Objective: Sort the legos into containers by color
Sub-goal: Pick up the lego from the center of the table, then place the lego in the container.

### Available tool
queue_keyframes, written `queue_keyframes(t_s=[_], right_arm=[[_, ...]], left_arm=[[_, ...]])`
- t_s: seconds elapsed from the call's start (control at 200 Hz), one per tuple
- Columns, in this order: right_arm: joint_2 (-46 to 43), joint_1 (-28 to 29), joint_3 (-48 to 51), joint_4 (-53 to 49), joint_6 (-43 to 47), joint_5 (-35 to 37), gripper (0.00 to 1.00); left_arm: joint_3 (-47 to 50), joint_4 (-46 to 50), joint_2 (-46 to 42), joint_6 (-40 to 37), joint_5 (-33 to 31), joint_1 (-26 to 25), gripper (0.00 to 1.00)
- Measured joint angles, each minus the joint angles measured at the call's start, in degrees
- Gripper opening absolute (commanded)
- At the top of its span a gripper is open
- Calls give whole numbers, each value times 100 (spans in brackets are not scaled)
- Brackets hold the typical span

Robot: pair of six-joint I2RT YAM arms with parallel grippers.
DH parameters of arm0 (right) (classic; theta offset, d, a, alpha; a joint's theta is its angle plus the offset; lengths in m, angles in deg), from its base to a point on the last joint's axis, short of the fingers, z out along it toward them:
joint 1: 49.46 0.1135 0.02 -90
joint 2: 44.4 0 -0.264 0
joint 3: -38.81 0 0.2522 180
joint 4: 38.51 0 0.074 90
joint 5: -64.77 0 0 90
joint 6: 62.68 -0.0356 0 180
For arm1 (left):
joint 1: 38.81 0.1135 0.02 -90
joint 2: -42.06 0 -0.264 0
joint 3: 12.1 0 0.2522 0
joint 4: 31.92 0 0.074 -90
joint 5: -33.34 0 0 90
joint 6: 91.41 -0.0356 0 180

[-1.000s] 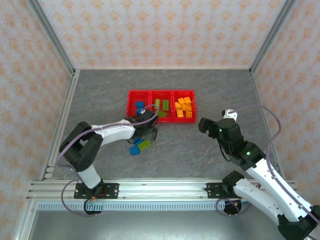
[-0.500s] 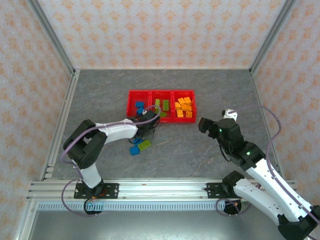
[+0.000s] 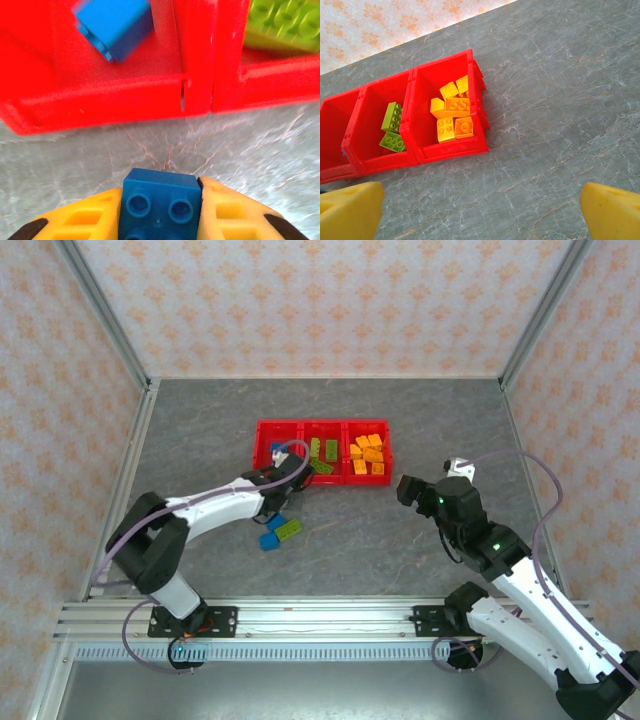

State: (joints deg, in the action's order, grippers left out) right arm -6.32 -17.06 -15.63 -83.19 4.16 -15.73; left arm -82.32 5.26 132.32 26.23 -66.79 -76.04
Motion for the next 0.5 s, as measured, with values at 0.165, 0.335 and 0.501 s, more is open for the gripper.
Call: queue_keyframes(t_s=[0.165,0.335,0.501], right_arm=[[0,0,0,0,0,0,100],[0,0,0,0,0,0,100],[0,0,0,-2,0,0,100]], left_arm=[[-616,15,-304,37,-122,501,34],[-1488,20,144,-68,-219,988,34],[-2135,50,988,-186,-160,1180,35]])
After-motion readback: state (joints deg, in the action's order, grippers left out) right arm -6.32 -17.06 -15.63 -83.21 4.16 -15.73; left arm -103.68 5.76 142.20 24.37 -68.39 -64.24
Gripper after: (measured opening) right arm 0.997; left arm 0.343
